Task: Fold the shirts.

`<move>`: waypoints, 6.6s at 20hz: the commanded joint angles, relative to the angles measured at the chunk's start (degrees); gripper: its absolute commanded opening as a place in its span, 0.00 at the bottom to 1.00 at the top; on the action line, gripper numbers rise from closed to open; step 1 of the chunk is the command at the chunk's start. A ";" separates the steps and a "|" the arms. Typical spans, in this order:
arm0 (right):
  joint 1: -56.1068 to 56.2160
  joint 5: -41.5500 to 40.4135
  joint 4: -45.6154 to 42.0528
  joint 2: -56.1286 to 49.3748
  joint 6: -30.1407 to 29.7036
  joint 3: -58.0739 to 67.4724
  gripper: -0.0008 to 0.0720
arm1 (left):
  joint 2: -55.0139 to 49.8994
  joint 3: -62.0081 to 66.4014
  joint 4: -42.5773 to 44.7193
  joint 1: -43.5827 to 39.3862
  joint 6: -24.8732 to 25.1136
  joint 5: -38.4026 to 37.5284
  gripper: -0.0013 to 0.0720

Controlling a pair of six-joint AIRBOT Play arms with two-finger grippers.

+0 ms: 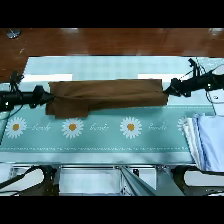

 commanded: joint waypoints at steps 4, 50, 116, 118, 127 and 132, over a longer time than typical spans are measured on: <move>-0.02 -1.75 8.61 -15.67 1.29 15.76 0.05 | -19.02 19.26 -2.32 -5.07 -3.19 7.56 0.04; 4.15 12.02 -10.45 40.94 6.51 -9.77 0.05 | -41.11 46.07 6.19 -70.29 -20.50 9.62 0.04; 23.67 3.28 9.53 -1.92 5.31 10.43 0.05 | 41.51 -24.74 15.02 -20.72 -19.91 8.41 0.05; 23.67 9.68 5.25 -1.92 8.74 22.93 0.05 | 41.51 -24.74 15.02 -20.72 -19.91 8.44 0.05; 10.60 28.98 -14.60 2.99 18.97 48.30 0.05 | 41.51 -24.74 15.02 -20.72 -19.93 8.22 0.05; -6.91 37.57 -18.25 9.64 20.20 44.33 0.05 | 41.51 -24.74 15.02 -20.72 -19.91 8.26 0.05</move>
